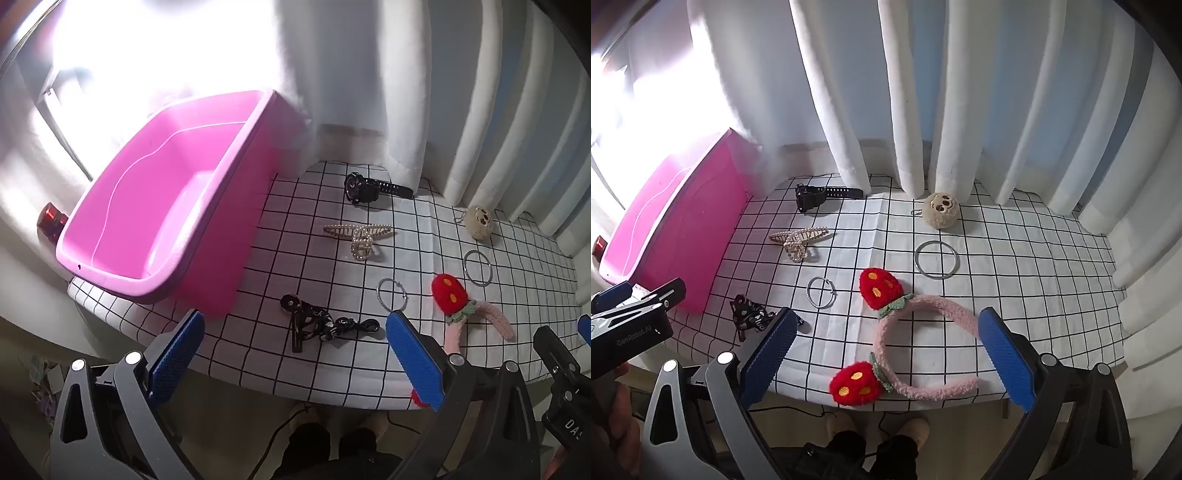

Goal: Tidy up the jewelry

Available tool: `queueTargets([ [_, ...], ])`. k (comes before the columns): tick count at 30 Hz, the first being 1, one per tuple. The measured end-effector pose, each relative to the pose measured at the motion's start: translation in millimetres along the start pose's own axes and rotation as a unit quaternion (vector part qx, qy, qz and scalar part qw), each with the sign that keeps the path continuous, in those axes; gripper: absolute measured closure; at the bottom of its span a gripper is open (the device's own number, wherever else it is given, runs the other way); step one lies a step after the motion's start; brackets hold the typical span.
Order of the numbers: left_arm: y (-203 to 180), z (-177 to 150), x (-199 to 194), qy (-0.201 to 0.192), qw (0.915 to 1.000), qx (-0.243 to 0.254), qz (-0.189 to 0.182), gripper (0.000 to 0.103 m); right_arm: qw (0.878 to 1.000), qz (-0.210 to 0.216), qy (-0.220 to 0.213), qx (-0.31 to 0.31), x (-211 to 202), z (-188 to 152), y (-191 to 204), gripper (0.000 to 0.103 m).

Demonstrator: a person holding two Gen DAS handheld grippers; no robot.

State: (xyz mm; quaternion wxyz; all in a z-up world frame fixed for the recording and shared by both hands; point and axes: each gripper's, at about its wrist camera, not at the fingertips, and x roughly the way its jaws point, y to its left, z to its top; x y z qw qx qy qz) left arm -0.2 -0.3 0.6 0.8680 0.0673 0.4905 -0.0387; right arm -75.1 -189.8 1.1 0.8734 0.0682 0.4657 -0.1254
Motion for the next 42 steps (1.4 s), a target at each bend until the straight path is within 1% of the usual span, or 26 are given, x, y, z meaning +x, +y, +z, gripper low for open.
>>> queueTargets([
  [1, 1.9, -0.1, -0.2, 0.0, 0.9999, -0.007, -0.008, 0.006, 1.0, 0.0, 0.0, 0.0, 0.1, 0.0, 0.0, 0.009],
  [5, 6.1, -0.5, -1.2, 0.001, 1.0, -0.007, -0.005, 0.006, 1.0, 0.0, 0.001, 0.001, 0.5, 0.1, -0.3, 0.009],
  [6, -1.6, -1.7, -0.8, 0.001, 1.0, -0.001, 0.001, 0.006, 1.0, -0.001, 0.001, 0.001, 0.6, 0.1, -0.4, 0.009],
  [9, -2.6, -2.6, 1.6, 0.0, 1.0, -0.002, 0.002, 0.006, 1.0, -0.001, 0.0, 0.0, 0.5, 0.1, 0.1, 0.009],
  [42, -2.6, -0.6, -0.9, -0.001, 1.0, -0.002, -0.001, 0.006, 1.0, 0.0, -0.001, 0.001, 0.4, -2.6, 0.1, 0.009],
])
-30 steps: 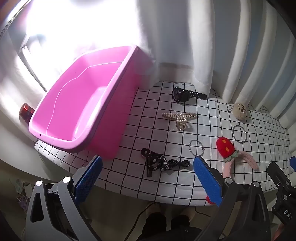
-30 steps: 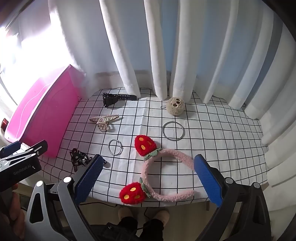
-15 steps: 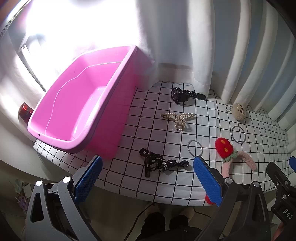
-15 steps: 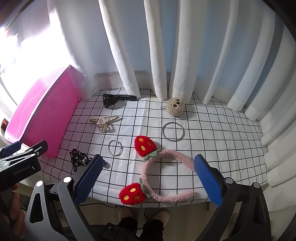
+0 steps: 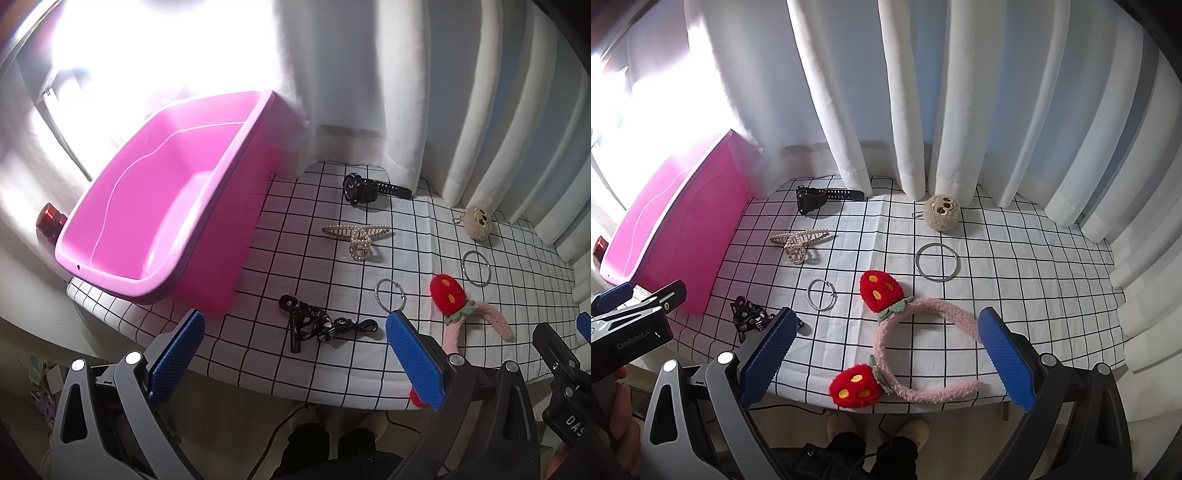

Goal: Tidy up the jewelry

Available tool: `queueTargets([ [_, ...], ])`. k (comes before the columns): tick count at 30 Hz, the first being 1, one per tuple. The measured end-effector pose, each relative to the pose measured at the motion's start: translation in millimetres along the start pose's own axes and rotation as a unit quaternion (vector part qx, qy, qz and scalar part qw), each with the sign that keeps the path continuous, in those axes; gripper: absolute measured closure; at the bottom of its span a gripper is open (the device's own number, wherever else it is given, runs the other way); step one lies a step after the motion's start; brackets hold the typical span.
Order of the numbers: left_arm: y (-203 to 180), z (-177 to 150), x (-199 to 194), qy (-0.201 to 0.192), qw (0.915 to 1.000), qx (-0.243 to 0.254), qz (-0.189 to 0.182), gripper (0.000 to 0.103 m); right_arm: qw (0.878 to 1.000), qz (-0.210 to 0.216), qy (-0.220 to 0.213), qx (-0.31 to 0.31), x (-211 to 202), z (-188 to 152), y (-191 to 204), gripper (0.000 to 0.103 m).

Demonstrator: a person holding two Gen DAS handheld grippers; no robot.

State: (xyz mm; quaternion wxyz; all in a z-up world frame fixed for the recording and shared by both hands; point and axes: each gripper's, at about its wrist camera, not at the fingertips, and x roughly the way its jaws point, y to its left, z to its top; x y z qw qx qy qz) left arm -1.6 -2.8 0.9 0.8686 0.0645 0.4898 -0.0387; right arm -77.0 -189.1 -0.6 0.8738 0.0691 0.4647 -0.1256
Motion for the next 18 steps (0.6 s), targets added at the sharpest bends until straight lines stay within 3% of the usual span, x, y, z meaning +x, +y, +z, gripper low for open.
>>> queueTargets([
  [18, 1.7, 0.5, 0.8, 0.001, 1.0, -0.001, -0.001, 0.006, 1.0, 0.0, -0.001, 0.0, -1.1, 0.3, 2.3, 0.009],
])
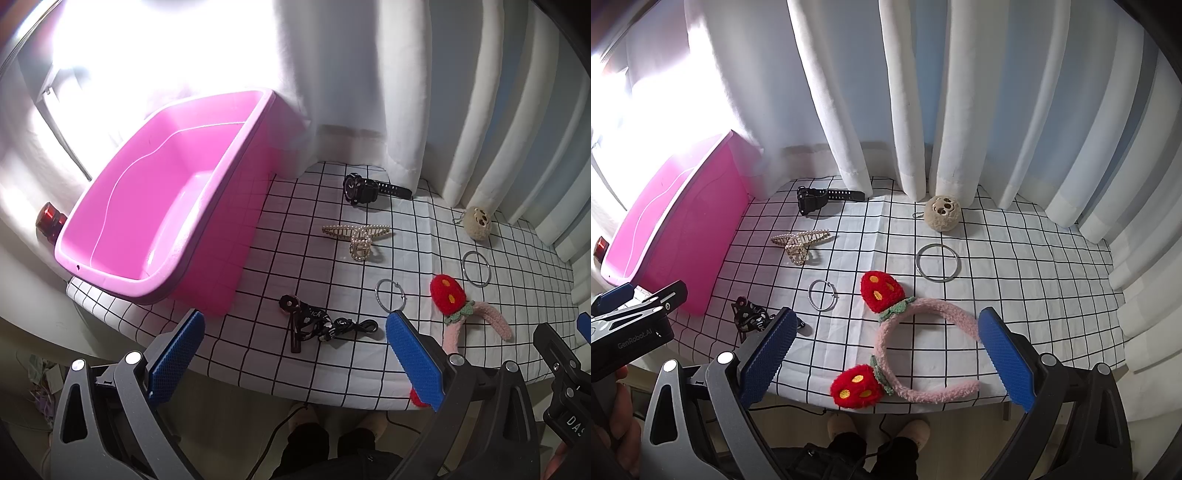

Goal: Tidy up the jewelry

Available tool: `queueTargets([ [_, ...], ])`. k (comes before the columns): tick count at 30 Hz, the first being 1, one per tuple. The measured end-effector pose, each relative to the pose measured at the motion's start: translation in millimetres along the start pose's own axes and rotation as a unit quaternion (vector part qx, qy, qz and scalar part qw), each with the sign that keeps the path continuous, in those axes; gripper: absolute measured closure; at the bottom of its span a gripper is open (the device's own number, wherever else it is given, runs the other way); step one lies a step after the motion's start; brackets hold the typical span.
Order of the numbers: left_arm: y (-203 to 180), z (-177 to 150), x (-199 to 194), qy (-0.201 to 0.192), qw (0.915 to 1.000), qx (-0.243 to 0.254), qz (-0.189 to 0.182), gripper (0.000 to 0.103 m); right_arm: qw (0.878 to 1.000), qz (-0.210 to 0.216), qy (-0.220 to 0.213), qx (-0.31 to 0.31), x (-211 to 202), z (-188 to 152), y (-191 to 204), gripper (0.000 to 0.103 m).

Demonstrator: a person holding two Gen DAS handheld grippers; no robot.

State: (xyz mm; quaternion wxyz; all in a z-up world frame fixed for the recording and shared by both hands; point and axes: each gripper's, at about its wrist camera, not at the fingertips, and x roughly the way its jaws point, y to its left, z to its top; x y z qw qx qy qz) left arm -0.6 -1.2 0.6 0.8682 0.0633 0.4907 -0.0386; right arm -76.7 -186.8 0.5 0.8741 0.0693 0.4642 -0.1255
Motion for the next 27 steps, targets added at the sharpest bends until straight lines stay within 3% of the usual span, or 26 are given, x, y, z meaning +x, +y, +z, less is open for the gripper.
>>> queueTargets([
  [20, 0.0, 0.3, 2.7, 0.003, 1.0, -0.003, -0.005, 0.006, 1.0, 0.007, 0.004, 0.002, 3.9, -0.4, 1.1, 0.009],
  [27, 3.5, -7.3, 13.6, 0.014, 0.9998, -0.008, -0.012, 0.006, 1.0, 0.018, 0.004, 0.019, 6.5, -8.0, -15.9, 0.009],
])
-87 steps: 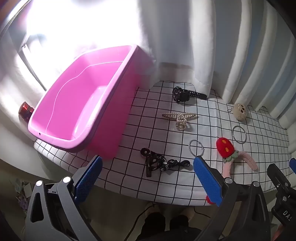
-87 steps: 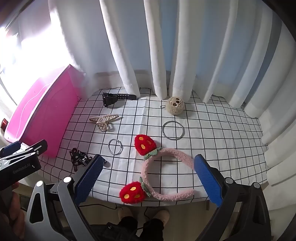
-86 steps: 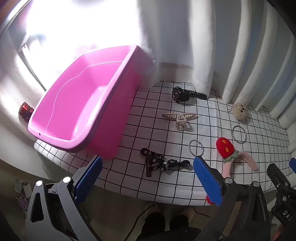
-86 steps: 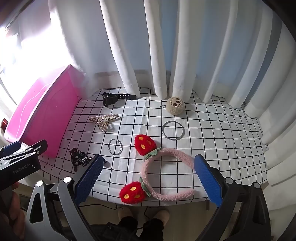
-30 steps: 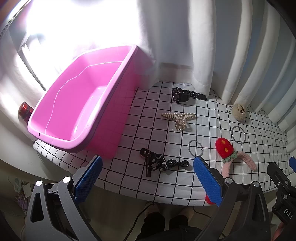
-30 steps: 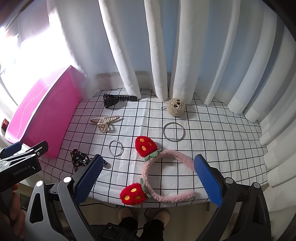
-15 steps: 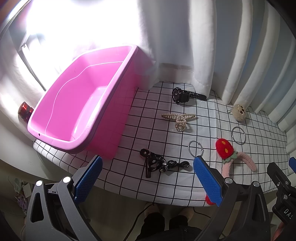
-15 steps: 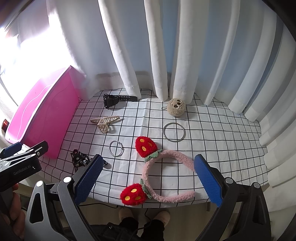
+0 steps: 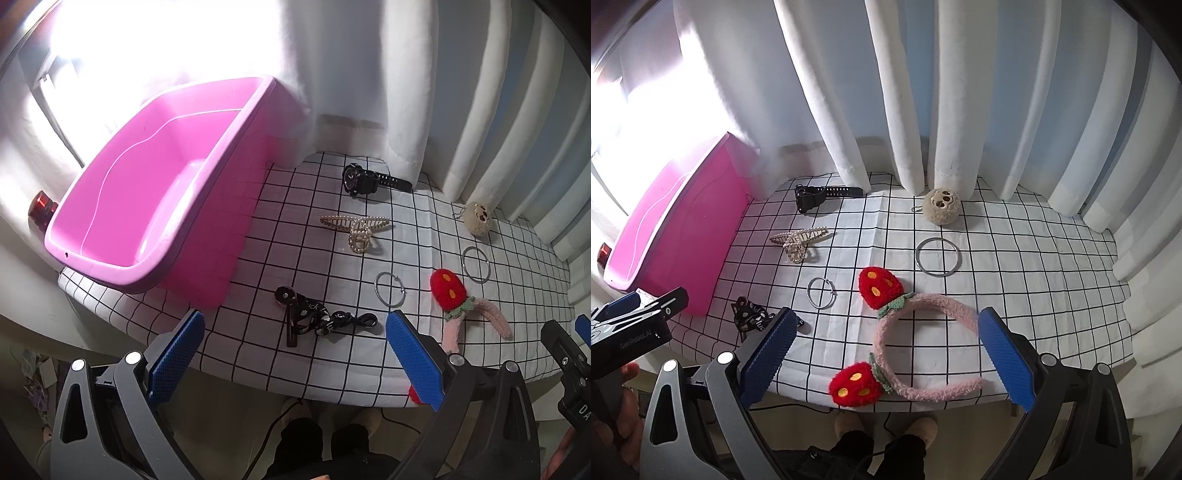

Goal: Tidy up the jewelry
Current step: 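Move the right gripper down onto the pink strawberry headband and close it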

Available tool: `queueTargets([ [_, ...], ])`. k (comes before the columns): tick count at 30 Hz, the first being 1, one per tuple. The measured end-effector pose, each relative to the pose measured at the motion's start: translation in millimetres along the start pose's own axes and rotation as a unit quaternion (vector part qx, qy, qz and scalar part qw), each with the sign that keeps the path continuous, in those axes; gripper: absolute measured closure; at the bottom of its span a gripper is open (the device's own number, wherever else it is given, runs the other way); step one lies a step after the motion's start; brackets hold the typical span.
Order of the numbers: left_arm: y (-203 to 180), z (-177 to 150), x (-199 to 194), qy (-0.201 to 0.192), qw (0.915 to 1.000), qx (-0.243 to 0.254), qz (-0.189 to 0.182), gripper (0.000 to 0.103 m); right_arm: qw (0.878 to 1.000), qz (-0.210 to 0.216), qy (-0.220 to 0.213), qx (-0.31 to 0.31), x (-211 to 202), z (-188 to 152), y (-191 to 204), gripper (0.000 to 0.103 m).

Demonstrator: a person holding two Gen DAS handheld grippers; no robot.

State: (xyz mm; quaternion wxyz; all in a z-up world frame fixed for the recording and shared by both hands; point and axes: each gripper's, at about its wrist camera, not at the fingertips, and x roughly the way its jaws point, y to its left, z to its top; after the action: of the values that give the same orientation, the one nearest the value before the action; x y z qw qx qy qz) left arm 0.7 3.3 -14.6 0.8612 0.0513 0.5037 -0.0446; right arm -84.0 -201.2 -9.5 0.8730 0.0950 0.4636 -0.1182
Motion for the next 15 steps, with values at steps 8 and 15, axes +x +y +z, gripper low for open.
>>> queueTargets([
  [8, 5.4, -21.5, 24.6, 0.023, 0.9993, -0.001, -0.029, 0.006, 1.0, 0.014, 0.007, 0.011, 18.4, -21.0, -18.9, 0.009],
  [15, 8.8, -43.2, 64.5, 0.032, 0.9987, -0.003, -0.039, 0.006, 0.999, 0.021, 0.029, 0.037, 46.3, -44.9, -44.0, 0.009],
])
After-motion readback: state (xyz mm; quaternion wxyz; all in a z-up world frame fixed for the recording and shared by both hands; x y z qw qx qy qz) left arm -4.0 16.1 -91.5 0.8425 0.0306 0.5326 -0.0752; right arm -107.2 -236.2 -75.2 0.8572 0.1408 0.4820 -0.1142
